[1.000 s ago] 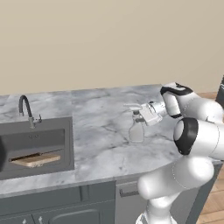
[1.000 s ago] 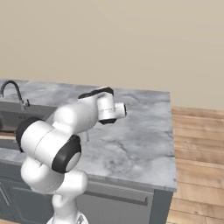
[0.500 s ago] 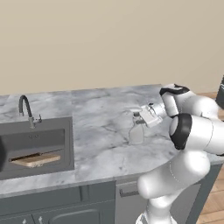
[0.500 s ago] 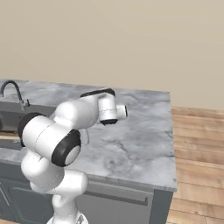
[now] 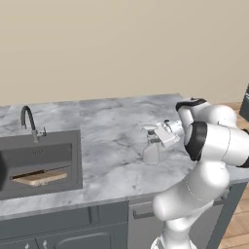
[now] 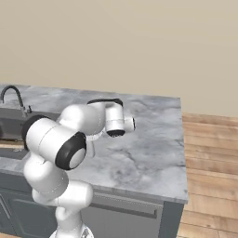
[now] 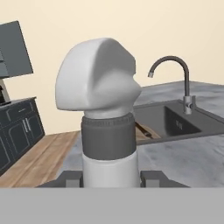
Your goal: Move the cutting board and knife to the sink. Then move spray from the cabinet to the counter.
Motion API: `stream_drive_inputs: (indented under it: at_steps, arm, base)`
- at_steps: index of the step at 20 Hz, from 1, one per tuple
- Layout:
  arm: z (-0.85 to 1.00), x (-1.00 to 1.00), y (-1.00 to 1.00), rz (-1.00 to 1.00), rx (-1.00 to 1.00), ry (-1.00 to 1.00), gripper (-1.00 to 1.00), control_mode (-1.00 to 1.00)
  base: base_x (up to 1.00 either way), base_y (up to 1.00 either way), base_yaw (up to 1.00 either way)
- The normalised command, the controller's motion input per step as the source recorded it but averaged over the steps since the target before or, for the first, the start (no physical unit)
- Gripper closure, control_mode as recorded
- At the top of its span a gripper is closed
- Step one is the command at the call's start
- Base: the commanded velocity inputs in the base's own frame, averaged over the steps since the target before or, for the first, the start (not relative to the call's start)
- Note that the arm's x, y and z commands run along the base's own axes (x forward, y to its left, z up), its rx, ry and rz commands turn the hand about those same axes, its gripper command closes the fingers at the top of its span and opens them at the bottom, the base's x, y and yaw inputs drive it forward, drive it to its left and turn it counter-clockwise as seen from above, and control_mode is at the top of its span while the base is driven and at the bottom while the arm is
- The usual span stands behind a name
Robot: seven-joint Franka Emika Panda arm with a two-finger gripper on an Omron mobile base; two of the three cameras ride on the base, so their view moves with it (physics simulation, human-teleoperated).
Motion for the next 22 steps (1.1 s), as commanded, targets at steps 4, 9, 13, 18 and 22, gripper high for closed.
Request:
stream_drive_inputs:
  at_steps: [4, 9, 13, 18, 22]
  arm:
    - [-0.23, 0.00, 0.00, 0.01, 0.04, 0.00, 1.00, -1.00]
    - [-0.26, 0.00, 0.00, 0.02, 0.03, 0.00, 1.00, -1.00]
    - [-0.18, 0.01, 0.00, 0.01, 0.02, -0.01, 1.00, -1.00]
    - [-0.03, 0.00, 0.00, 0.00, 0.00, -0.03, 1.00, -1.00]
    - [0.00, 0.00, 0.00, 0.00, 0.00, -0.01, 1.00, -1.00]
  base:
    - [0.00, 0.00, 0.00]
    - [0.00, 0.00, 0.00]
    - [0.00, 0.00, 0.00]
    - [0.00, 0.00, 0.00]
    - [0.00, 0.00, 0.00]
